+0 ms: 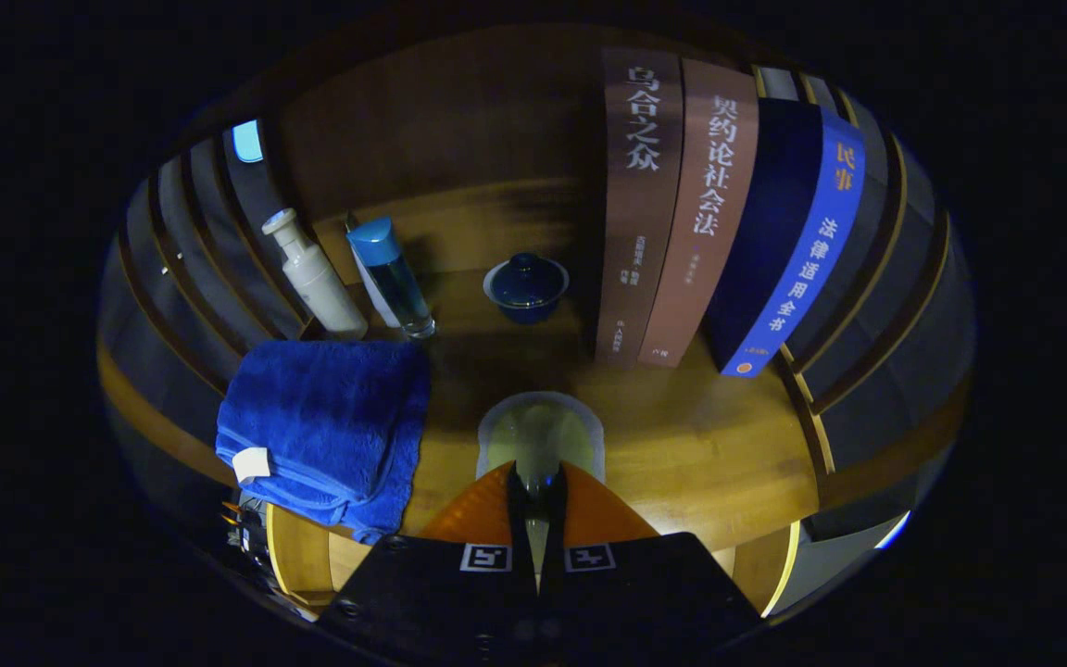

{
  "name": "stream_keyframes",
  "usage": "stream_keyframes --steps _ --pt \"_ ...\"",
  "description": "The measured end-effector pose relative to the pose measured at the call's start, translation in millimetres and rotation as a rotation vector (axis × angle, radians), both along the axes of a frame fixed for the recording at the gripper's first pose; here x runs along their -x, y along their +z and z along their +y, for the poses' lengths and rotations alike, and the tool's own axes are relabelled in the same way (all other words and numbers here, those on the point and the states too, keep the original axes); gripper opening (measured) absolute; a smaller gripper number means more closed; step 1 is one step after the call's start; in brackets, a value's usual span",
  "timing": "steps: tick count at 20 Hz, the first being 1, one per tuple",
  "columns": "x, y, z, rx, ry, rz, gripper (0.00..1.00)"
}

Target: Pull open the drawer, take out the items inside it, and place them on the countertop above the cabinet.

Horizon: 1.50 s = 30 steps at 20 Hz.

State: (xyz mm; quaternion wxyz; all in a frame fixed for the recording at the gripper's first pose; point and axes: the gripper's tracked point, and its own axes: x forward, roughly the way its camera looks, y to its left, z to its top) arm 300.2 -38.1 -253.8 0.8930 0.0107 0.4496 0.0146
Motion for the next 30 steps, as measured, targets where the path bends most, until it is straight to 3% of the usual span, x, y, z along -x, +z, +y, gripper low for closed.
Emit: stream_keyframes --steps 11,14,17,22,26,30 --pt "-11.0 1.7 3.0 -0.012 -0.017 -0.027 0.18" --pt "-10.1 -0.8 2.1 -0.013 -0.018 -0.036 0.27" --pt "-7.4 2.2 -0.5 -0.011 -0.023 -0.051 1.00" --pt "-4.8 11.1 -5.5 0.002 -0.009 -0.145 0.99" --pt "11.7 46.5 -10.1 0.037 0.014 -0.390 0.99" --pt "59.8 90.9 -9.3 0.021 0.011 -0.614 0.99"
